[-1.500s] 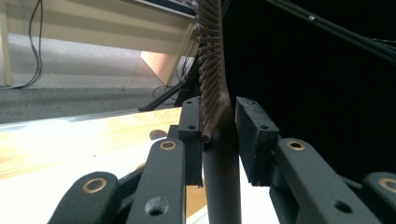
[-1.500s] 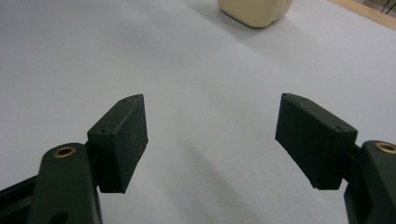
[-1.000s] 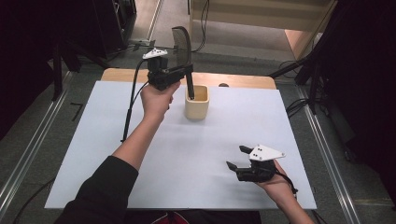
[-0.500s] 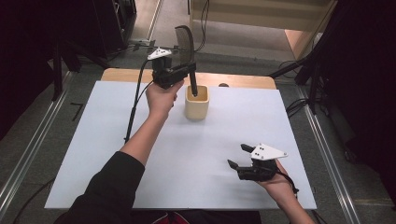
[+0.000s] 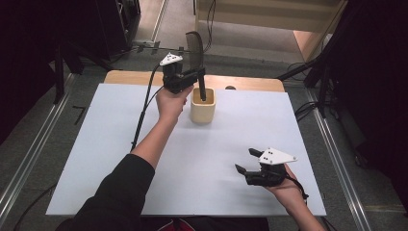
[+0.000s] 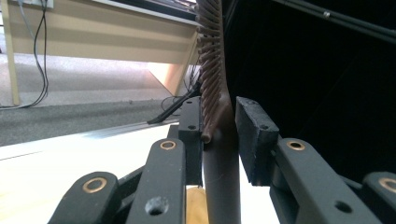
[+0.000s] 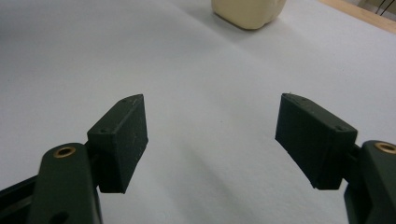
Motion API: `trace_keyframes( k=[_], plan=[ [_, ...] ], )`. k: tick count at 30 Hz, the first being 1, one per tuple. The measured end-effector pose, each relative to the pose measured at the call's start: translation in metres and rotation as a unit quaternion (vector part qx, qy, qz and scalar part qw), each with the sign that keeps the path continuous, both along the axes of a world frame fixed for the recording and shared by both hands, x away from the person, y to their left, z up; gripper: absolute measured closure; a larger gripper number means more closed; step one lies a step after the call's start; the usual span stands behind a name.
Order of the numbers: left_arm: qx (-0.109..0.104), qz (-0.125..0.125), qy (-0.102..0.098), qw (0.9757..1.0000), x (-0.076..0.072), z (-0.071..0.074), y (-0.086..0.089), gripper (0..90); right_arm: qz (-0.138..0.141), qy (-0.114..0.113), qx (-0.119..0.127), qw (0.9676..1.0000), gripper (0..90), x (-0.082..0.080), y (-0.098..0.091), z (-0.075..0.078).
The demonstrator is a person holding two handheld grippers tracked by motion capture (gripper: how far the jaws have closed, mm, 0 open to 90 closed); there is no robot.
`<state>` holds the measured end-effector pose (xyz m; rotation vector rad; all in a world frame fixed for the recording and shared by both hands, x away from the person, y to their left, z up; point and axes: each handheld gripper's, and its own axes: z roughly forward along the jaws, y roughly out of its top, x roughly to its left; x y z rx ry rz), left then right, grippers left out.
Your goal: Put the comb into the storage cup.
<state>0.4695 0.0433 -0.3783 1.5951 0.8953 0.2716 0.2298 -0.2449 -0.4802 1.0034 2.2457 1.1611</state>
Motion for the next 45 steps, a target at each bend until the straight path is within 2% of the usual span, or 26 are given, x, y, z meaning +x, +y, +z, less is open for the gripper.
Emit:
trace_keyframes(
  k=[9,12,25,31,36,41,43,45],
  plan=[
    [0.002,-0.006,0.007,1.0,0.006,-0.011,-0.004,73.8,0.0,-0.003,-0.001,1.0,23.3,0.001,0.0,0.0],
    [0.009,-0.002,-0.001,1.0,0.005,-0.014,-0.004,73.9,-0.005,-0.007,0.004,1.0,23.3,0.001,-0.001,0.001],
    [0.03,-0.006,0.009,0.9995,0.008,-0.03,-0.009,73.8,-0.002,0.004,0.006,1.0,23.3,0.002,0.0,-0.001],
    [0.034,-0.007,0.01,0.9993,0.007,-0.037,-0.011,73.8,-0.003,0.004,0.005,1.0,23.3,0.002,0.0,-0.001],
    [0.039,-0.003,0.018,0.9991,0.008,-0.044,-0.01,73.8,-0.003,0.008,0.008,0.9999,23.3,0.002,-0.001,-0.001],
    [0.042,-0.005,0.02,0.9989,0.007,-0.047,-0.011,73.7,-0.003,0.01,0.009,0.9999,23.3,0.002,0.0,-0.001],
    [0.045,-0.002,0.015,0.9989,0.006,-0.047,-0.011,73.8,-0.003,0.009,0.01,0.9999,23.3,0.002,0.0,-0.001],
    [0.042,-0.005,0.02,0.9989,0.007,-0.049,-0.011,73.8,-0.003,0.008,0.01,0.9999,23.3,0.002,0.0,-0.001]
  ],
)
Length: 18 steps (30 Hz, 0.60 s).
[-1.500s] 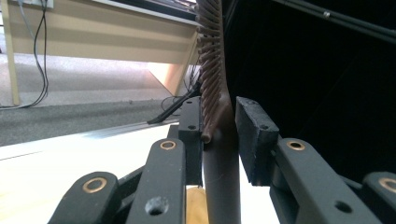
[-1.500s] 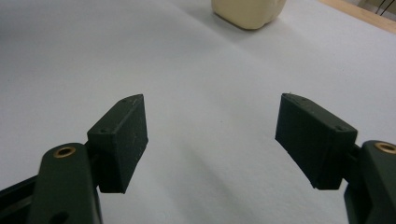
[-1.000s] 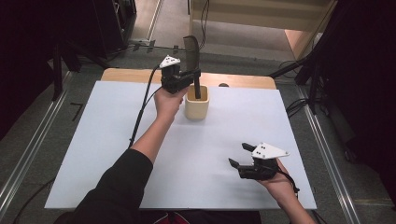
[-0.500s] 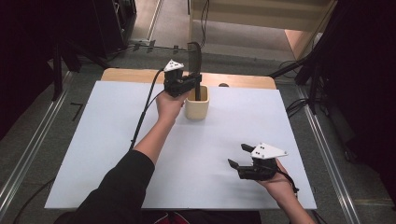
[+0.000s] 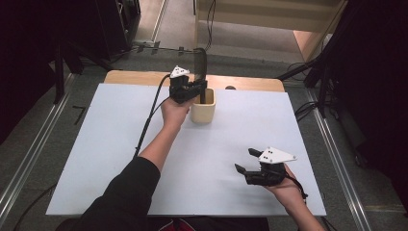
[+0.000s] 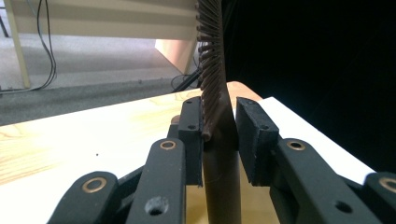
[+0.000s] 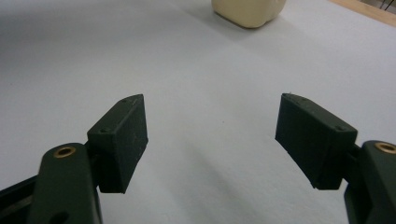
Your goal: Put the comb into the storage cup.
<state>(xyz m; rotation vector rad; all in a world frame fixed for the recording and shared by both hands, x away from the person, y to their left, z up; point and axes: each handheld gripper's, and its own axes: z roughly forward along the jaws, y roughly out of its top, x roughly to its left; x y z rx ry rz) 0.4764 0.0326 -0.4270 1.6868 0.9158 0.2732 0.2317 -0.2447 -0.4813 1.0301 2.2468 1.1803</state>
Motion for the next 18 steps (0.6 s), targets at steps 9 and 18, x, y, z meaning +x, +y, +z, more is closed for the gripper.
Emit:
trace_keyframes(
  k=[9,18],
  plan=[
    [0.007,-0.004,0.011,0.9999,0.0004,-0.0055,-0.0005,73.7,0.001,-0.001,-0.001,1.0,23.3,0.0,0.0001,0.0001],
    [0.013,-0.006,0.014,0.9998,0.0001,-0.0063,-0.001,73.0,0.002,-0.005,-0.001,1.0,23.3,-0.0002,0.0001,0.0004]
  ],
)
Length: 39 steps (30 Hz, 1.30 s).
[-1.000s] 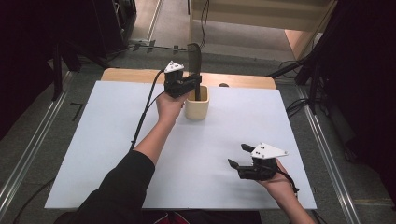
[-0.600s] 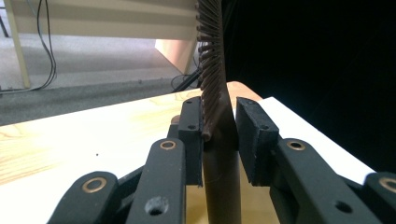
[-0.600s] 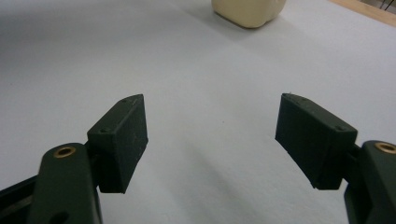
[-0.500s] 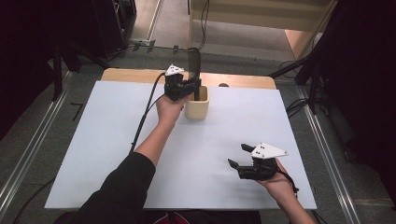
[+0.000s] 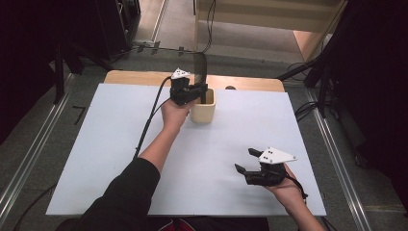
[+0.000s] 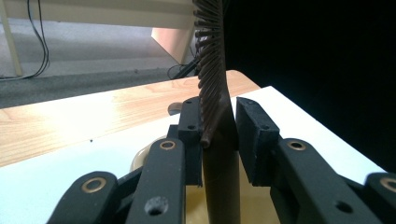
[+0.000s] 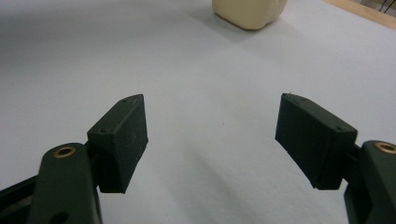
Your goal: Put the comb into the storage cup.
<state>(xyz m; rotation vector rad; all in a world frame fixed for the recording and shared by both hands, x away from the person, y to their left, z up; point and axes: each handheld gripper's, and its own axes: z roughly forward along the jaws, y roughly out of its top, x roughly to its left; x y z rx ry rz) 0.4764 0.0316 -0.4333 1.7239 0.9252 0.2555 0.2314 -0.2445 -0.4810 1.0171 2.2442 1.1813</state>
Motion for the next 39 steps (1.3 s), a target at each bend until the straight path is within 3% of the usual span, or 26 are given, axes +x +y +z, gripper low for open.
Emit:
trace_keyframes(
  k=[1,5,8,20,39],
  plan=[
    [-0.002,-0.003,-0.002,1.0,0.0,0.001,0.001,71.9,0.001,0.0,-0.001,1.0,23.3,0.0,0.0,0.0],
    [-0.014,0.001,0.011,0.9998,0.0,0.008,0.008,38.0,-0.001,0.0,0.0,1.0,23.3,0.0,-0.001,0.0],
    [-0.019,0.002,0.023,0.9995,0.001,0.012,0.017,31.8,-0.002,-0.001,0.001,1.0,23.3,0.0,-0.001,0.0],
    [-0.019,-0.022,0.059,0.9979,-0.007,0.022,0.036,29.5,0.0,-0.001,-0.001,1.0,23.3,0.002,0.001,0.0],
    [-0.025,-0.039,0.082,0.9956,-0.028,0.019,0.065,29.6,-0.008,-0.001,-0.007,0.9999,23.3,0.004,-0.002,-0.001]
  ],
)
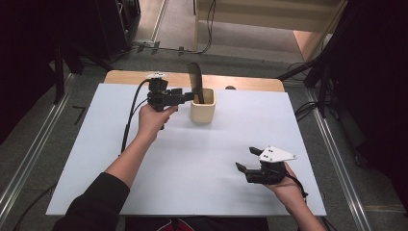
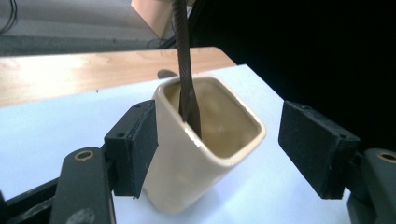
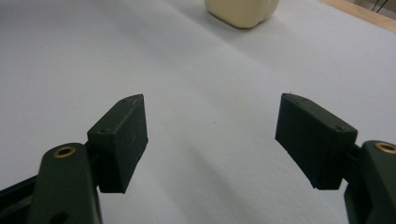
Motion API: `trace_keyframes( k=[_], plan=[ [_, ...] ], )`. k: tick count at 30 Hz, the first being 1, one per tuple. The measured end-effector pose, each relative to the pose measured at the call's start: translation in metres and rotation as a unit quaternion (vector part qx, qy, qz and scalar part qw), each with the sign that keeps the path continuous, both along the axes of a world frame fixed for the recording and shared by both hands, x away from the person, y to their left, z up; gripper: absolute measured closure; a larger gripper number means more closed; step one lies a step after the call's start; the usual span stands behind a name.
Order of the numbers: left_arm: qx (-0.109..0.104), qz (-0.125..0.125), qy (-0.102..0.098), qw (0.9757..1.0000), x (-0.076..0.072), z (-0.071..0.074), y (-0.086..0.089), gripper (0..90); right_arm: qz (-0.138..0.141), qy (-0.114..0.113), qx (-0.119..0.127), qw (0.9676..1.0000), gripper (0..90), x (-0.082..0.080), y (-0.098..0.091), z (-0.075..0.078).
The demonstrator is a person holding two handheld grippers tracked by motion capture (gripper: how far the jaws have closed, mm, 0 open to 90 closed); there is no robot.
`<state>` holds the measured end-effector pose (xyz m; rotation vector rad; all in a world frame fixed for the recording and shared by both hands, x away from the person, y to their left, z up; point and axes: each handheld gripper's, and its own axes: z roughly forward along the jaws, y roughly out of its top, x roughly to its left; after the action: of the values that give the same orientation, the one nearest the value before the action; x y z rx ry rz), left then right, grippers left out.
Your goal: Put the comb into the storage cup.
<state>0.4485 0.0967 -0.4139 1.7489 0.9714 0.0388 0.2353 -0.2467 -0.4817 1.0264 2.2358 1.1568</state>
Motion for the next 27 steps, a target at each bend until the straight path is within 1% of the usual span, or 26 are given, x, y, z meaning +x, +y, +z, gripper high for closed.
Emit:
trace_keyframes(
  k=[4,7,8,9,13,15,17,18,19,21,25,27],
  plan=[
    [-0.003,-0.004,0.004,1.0,-0.004,-0.002,0.005,29.6,-0.001,0.0,-0.001,1.0,23.3,0.001,-0.001,0.0],
    [-0.003,-0.01,0.007,0.9999,-0.007,-0.003,0.007,29.6,-0.002,0.0,-0.001,1.0,23.3,0.001,-0.001,-0.001],
    [0.002,-0.013,0.008,0.9999,-0.008,-0.003,0.008,29.6,-0.003,0.0,0.0,1.0,23.3,0.001,-0.001,-0.001],
    [0.002,-0.011,0.007,0.9999,-0.009,-0.004,0.008,29.6,-0.003,0.0,-0.001,1.0,23.3,0.001,-0.001,-0.001],
    [-0.005,-0.014,0.011,0.9998,-0.014,-0.006,0.012,29.7,-0.004,0.0,-0.001,1.0,23.3,0.001,-0.002,-0.001],
    [-0.001,-0.017,0.011,0.9998,-0.016,-0.007,0.012,29.7,-0.004,0.001,-0.001,1.0,23.3,0.001,-0.002,-0.001],
    [-0.002,-0.019,0.015,0.9997,-0.017,-0.009,0.013,29.7,-0.004,0.001,-0.002,1.0,23.3,0.001,-0.002,-0.001],
    [-0.001,-0.021,0.021,0.9996,-0.018,-0.01,0.013,29.7,-0.004,0.001,-0.002,1.0,23.3,0.001,-0.002,-0.001],
    [0.0,-0.022,0.023,0.9995,-0.019,-0.01,0.013,29.6,-0.003,0.002,-0.001,1.0,23.3,0.001,-0.002,-0.001],
    [-0.004,-0.026,0.023,0.9994,-0.022,-0.012,0.015,29.7,-0.004,0.002,-0.002,1.0,23.3,0.001,-0.002,-0.001],
    [-0.009,-0.031,0.033,0.9989,-0.027,-0.014,0.018,29.6,-0.009,0.001,0.0,1.0,23.3,0.001,-0.003,0.0],
    [0.0,-0.037,0.033,0.9988,-0.031,-0.014,0.02,29.6,-0.009,0.002,-0.001,1.0,23.3,0.002,-0.004,0.0]
  ],
)
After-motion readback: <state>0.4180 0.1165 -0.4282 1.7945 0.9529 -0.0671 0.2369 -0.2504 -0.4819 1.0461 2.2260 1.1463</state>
